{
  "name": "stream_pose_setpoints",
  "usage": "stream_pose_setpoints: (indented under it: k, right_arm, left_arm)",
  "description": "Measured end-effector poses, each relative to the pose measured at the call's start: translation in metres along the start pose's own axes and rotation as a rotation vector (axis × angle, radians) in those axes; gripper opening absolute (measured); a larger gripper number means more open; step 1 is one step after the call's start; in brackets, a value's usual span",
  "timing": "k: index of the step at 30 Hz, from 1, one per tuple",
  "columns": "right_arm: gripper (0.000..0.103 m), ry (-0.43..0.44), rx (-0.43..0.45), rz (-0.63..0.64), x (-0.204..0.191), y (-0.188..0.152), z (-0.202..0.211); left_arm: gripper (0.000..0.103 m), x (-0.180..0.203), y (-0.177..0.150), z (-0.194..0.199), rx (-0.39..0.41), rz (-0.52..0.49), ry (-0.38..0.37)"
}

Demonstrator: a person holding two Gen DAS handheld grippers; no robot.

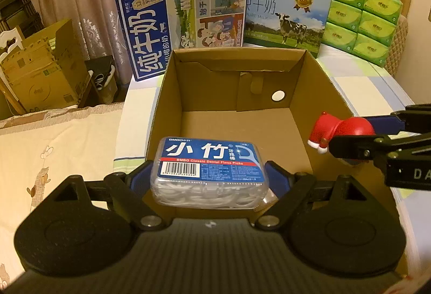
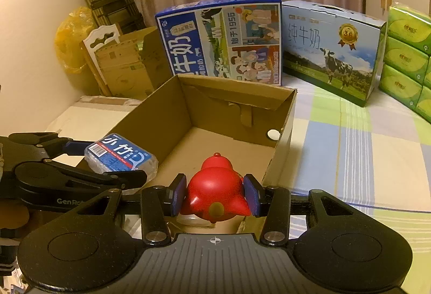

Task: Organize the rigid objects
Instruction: 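Lower the floss box into the box and open the left tool, then lower the red toy into the box and open the right tool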

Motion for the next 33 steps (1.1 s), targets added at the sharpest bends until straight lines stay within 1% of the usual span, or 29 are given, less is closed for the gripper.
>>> stream_pose_setpoints:
  k: [6,12,17,19,33]
  right_arm:
    - [0.043,0.002,0.0,-0.006,0.004,0.001,-0.003]
    - [0.043,0.005,0.001,-0.01,0.003,0.001,-0.002]
    - [0.043,0.009,0.0,-0.01,0.003,0.0,0.0]
    - [0.043,0.01,-0.001,-0.01,0.002,-0.001,0.0]
    - [0.043,0.009,-0.006,-0.011,-0.004,-0.004,-0.003]
  left_arm:
    - [0.085,-0.002,0.006,-0.007,-0.004,0.005,0.004]
    - [0.085,-0.002,0.008,0.004,0.018,0.004,0.005]
    - [0.085,0.002,0.005,0.013,0.026,-0.017,0.022]
    - [0.085,0.002,0.003,0.016,0.026,-0.012,0.014]
    - [0.085,0.002,-0.003,0.024,0.029,-0.011,0.015]
Point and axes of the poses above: each gripper's, at about its wrist camera, not at the fingertips, and z roughly against the way its jaws point, x to its right, y to its top, the point moved 3 cm from there along -z, roughly the way its jaws point, and after that the axes turned 1 degree about x, right-handed, at the moved point
